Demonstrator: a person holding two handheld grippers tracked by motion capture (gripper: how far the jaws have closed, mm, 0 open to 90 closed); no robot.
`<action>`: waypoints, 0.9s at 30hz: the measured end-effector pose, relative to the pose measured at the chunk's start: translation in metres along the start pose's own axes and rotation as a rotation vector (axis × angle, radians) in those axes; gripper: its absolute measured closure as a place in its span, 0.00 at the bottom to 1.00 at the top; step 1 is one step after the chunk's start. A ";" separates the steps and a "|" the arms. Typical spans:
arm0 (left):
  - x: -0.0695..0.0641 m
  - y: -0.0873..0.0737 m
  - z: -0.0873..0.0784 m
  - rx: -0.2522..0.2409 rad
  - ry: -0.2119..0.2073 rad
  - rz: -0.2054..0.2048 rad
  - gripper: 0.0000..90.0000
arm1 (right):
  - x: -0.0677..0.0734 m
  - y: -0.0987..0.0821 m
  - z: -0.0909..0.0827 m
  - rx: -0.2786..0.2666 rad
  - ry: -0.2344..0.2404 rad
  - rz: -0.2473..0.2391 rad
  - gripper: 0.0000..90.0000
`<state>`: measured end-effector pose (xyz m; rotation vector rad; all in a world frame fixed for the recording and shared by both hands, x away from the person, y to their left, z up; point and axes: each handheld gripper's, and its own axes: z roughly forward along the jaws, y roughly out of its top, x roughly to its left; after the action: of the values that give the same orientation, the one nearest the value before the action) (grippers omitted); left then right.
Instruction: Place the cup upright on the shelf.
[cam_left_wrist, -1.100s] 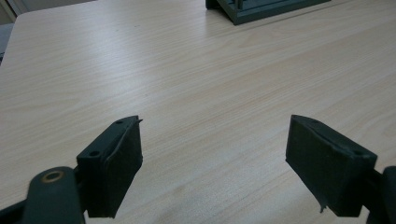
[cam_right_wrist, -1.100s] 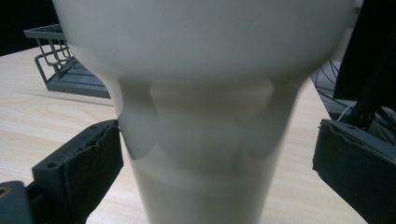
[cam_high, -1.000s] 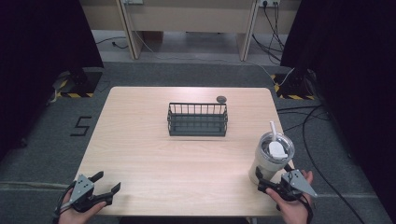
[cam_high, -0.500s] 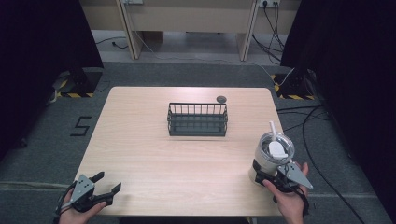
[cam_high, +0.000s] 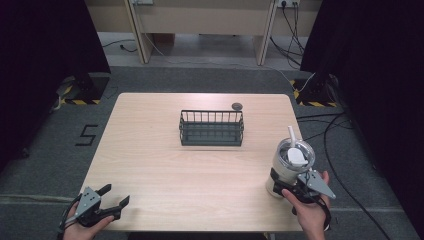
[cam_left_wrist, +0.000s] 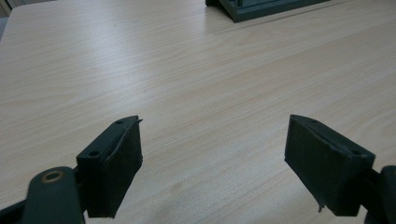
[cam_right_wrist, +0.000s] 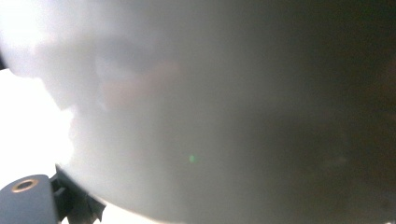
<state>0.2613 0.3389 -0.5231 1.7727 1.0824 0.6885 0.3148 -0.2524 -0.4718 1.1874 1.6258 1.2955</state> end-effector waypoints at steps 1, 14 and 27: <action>0.000 0.000 0.000 0.000 0.000 0.000 0.20 | 0.001 0.002 0.000 -0.006 0.000 0.000 0.11; 0.000 0.000 -0.001 -0.007 0.003 -0.009 0.20 | 0.013 0.031 0.004 -0.062 0.026 -0.006 0.11; 0.000 0.000 -0.002 -0.011 0.000 -0.009 0.20 | 0.027 0.057 0.017 -0.097 0.048 -0.010 0.11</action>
<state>0.2600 0.3400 -0.5219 1.7575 1.0837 0.6885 0.3348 -0.2177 -0.4197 1.0958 1.5819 1.3904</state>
